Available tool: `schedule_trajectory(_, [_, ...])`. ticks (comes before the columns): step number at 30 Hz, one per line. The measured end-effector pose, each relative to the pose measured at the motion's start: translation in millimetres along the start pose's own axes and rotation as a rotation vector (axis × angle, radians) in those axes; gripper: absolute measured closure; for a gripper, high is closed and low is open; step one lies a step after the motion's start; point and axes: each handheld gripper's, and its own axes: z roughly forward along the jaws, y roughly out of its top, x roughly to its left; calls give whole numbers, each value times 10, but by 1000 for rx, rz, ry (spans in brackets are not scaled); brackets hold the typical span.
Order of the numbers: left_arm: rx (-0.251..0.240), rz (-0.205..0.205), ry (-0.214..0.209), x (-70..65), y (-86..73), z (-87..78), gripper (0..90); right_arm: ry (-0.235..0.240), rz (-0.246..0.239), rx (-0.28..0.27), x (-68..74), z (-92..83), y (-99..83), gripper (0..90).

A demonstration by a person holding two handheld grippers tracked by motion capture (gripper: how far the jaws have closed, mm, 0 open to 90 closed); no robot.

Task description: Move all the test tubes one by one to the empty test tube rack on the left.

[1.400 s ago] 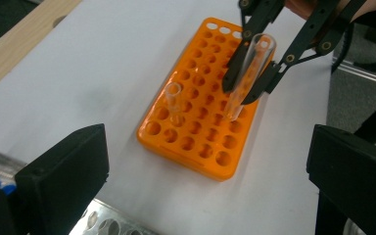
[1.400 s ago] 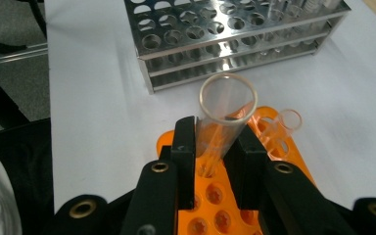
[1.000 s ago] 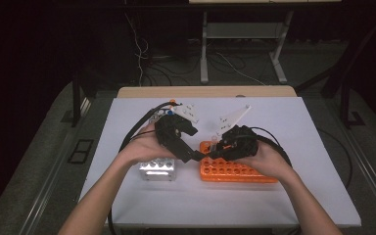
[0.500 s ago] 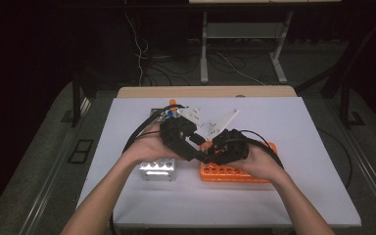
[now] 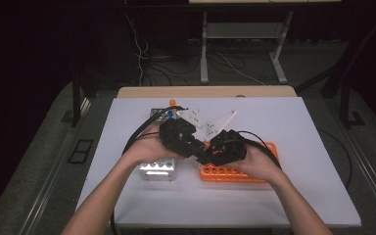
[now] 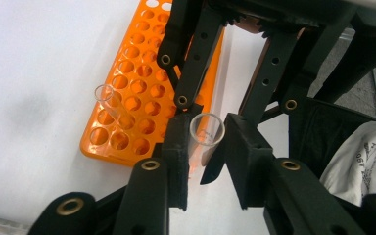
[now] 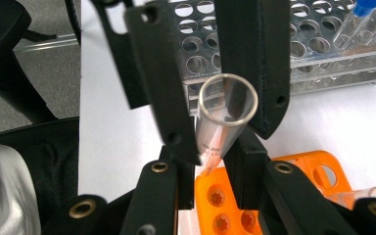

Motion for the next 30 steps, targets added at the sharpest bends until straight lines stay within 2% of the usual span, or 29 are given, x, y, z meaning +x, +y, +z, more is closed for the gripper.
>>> schedule_trajectory(14, [2,11,19,11,0,12,743,1,16,-6,-20,5,-10,736])
schedule_trajectory(17, [8,12,29,22,-6,8,743,-1,25,-23,-32,-18,-14,696])
schedule_trajectory(30, [-27,-17,64,87,-44,-116,744,-40,74,-60,-99,-169,-74,541])
